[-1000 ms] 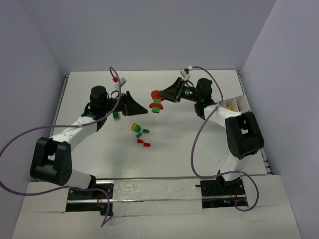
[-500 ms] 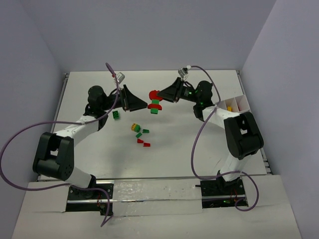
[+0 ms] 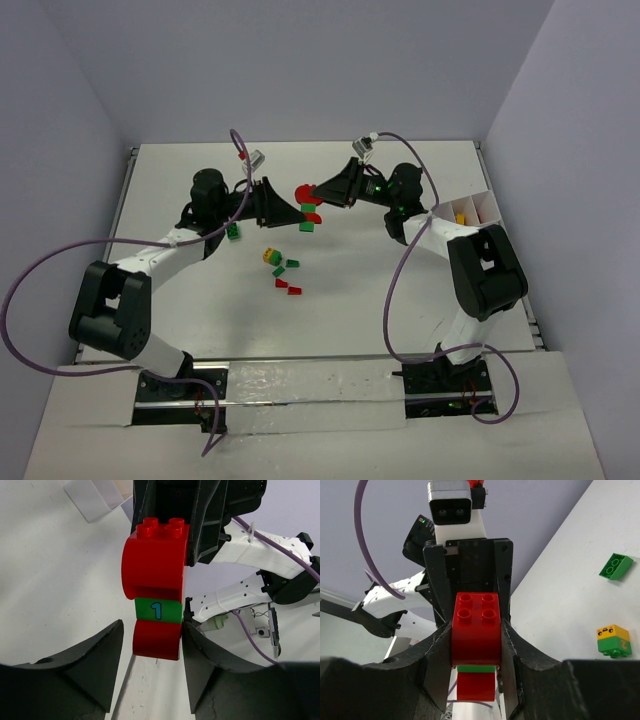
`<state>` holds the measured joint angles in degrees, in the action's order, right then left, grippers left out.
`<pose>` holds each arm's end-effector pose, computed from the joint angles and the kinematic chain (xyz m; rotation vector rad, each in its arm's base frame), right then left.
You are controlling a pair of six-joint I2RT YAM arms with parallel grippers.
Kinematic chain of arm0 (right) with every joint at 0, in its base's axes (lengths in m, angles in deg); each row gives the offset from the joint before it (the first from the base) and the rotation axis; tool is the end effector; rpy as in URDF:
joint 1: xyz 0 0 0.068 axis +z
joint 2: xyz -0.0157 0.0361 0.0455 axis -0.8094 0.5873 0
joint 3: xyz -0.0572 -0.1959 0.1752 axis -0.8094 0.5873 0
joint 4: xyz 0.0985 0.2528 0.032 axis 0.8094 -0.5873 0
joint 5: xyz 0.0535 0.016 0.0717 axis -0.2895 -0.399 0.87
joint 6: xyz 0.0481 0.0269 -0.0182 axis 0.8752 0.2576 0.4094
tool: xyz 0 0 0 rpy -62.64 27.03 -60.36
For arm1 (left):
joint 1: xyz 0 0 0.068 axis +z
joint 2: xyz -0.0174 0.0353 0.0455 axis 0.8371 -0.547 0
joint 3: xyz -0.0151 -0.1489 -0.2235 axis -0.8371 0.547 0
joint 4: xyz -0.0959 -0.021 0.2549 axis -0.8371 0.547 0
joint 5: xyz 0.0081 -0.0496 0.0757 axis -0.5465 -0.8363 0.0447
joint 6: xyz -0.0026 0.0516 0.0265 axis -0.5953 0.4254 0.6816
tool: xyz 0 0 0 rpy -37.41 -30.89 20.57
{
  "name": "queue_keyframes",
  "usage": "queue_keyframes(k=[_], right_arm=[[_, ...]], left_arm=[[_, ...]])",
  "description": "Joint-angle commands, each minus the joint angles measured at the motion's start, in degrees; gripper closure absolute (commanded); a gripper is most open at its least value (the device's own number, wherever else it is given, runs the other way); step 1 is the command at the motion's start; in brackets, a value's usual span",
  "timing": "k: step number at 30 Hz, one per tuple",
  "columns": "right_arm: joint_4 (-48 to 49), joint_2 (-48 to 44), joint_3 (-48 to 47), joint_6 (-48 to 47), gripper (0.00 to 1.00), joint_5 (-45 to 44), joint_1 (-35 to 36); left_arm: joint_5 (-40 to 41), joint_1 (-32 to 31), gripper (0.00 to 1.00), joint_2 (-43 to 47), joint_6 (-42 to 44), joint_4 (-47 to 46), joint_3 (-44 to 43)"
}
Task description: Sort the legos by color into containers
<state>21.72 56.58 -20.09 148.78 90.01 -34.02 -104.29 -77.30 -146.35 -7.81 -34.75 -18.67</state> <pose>0.3493 0.1640 0.2648 -0.2782 1.7303 1.8738 0.3132 -0.1542 0.2635 0.2994 1.9573 -1.7576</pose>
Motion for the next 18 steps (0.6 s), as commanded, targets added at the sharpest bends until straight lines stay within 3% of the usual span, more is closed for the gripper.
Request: queue_keyframes(k=[1,5,18], right_arm=[[3.00,-0.89,-2.87,-0.26,1.00,0.45,0.16],[2.74,-0.22,-3.37,-0.89,1.00,0.21,-1.01],[-3.22,0.73,-3.04,-7.04,1.00,-0.74,-6.65]], left_arm=[[0.10,-0.23,0.58,-0.38,2.75,1.95,-2.93],[-1.26,-0.28,0.97,0.03,3.90,2.68,-1.74],[0.86,-0.05,1.00,2.13,24.14,22.76,3.58]])
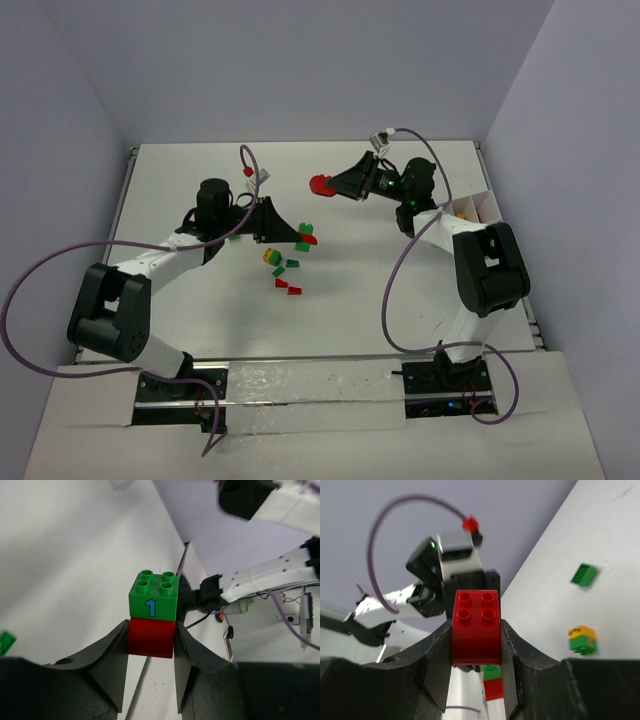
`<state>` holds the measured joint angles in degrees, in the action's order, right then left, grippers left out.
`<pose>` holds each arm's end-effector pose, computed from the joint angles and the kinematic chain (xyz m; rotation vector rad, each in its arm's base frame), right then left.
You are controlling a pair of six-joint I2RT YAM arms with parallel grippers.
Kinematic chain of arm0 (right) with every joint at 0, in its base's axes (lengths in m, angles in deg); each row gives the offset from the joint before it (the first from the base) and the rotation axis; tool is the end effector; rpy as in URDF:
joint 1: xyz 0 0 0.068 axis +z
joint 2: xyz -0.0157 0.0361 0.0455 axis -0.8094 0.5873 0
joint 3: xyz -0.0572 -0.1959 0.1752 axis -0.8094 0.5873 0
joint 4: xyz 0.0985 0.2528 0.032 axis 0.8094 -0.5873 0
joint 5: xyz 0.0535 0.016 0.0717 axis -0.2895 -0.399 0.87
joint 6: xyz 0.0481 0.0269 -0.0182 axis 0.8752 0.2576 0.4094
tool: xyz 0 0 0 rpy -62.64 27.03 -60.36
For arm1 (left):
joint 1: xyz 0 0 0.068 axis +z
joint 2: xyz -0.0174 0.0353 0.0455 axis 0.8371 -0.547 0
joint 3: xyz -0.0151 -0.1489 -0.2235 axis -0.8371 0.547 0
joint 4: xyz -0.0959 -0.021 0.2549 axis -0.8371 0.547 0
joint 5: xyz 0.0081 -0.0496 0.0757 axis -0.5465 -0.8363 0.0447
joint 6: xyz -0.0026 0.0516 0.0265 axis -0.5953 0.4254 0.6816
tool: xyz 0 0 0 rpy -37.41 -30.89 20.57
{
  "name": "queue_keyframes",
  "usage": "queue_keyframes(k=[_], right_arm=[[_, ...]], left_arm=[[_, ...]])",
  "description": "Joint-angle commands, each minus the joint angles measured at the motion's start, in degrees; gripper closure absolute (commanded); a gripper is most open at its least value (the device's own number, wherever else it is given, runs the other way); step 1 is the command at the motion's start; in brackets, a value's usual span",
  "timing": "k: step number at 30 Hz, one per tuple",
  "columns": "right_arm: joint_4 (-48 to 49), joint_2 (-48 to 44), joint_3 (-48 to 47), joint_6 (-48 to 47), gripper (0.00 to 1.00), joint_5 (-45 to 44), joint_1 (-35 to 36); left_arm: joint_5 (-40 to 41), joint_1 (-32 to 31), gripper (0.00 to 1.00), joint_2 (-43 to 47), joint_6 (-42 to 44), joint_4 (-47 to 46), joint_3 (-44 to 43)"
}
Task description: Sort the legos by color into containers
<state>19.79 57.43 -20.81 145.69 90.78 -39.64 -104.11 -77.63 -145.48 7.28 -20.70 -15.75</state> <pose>0.3673 0.1303 0.2601 -0.2217 1.7288 1.7774 0.2993 -0.1510 0.2283 0.3831 2.1057 -1.6371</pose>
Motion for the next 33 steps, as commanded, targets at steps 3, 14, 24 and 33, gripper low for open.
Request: queue_keyframes(k=[3,14,24,33], right_arm=[[-8.89,-0.90,-2.60,-10.35,1.00,-1.70,-1.21],[-53.31,-11.11,-7.83,-49.16,1.00,-14.57,-2.98],[-90.19,-16.58,-25.39,-81.21,1.00,-35.26,-22.62],[-80.32,-24.21,-13.36,-88.59,1.00,-37.87,-33.57]], left_arm=[[2.69,0.64,1.00,1.26,11.97,11.51,0.55],[24.18,1.11,1.00,-3.69,23.20,25.82,-6.11],[28.83,0.45,1.00,-2.53,26.11,29.27,-12.21],[29.47,0.12,1.00,-2.42,26.21,28.92,-16.97]])
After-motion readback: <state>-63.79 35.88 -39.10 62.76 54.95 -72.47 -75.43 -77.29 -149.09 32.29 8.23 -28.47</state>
